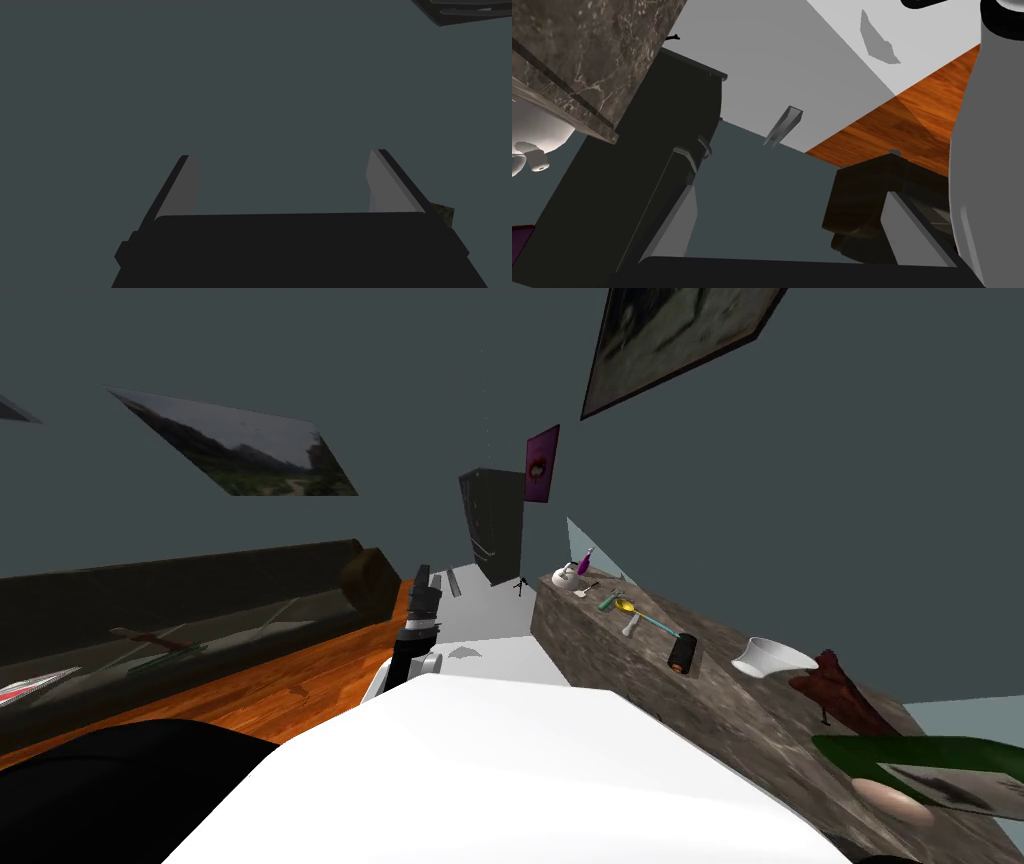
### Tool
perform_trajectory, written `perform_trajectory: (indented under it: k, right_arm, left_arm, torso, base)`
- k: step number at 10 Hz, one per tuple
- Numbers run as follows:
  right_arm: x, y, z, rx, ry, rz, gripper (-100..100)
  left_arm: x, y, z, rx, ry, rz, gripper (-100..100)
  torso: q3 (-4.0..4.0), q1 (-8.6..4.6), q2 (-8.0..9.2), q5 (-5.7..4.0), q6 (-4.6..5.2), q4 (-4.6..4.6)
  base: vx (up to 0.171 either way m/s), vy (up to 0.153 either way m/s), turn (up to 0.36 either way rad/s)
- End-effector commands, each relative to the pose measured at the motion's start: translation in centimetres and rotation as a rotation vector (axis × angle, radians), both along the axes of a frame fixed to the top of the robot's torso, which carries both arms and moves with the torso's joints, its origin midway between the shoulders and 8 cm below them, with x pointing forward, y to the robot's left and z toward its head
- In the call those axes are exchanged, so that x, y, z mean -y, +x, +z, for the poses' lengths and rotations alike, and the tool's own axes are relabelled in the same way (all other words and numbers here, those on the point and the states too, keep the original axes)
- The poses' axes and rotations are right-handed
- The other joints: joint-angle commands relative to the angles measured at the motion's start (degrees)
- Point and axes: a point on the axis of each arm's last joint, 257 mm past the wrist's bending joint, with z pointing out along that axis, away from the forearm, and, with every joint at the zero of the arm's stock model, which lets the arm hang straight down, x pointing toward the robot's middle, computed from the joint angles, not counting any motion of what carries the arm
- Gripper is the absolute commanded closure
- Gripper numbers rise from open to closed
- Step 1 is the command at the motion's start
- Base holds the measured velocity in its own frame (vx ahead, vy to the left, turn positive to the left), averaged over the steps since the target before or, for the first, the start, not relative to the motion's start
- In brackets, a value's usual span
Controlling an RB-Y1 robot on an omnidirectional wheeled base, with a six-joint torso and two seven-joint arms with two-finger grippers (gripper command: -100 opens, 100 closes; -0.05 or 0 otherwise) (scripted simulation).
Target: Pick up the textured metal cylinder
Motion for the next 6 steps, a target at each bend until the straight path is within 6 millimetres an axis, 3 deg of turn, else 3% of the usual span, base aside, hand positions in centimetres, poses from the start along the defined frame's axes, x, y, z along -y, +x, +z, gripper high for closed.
perform_trajectory:
  k: [1,2,3,4,6]
  right_arm:
    - [1.3,-2.0,-0.8,-0.045,-0.080,0.054,-100]
    - [1.4,-2.1,-0.9,-0.045,-0.093,0.066,-100]
    - [2.7,-4.1,-1.6,-0.085,-0.158,0.116,-100]
    - [2.7,-4.2,-1.7,-0.085,-0.166,0.124,-100]
    - [5.7,-7.8,-2.7,-0.158,-0.290,0.226,-100]
  left_arm:
    - [0.0,0.0,0.0,0.000,0.000,0.000,0]
    - [0.0,0.0,0.0,0.000,0.000,0.000,0]
    - [0.0,0.0,0.0,0.000,0.000,0.000,0]
    - [0.0,0.0,0.0,0.000,0.000,0.000,0]
    - [0.0,0.0,0.0,0.000,0.000,0.000,0]
  torso:
    - [0.00,0.00,0.00,0.00,0.00,0.00]
    - [-0.03,-0.03,-0.05,0.00,-0.05,-0.02]
    - [-0.02,-0.06,-0.03,-0.01,0.02,-0.01]
    - [-0.01,-0.10,-0.02,-0.02,-0.03,-0.01]
    - [-0.04,-0.15,-0.07,-0.03,-0.03,-0.02]
  base:
    - [0.044,0.006,0.290]
    - [0.036,-0.009,0.116]
    - [0.037,-0.016,0.240]
    - [0.032,-0.024,0.140]
    - [0.061,-0.045,0.285]
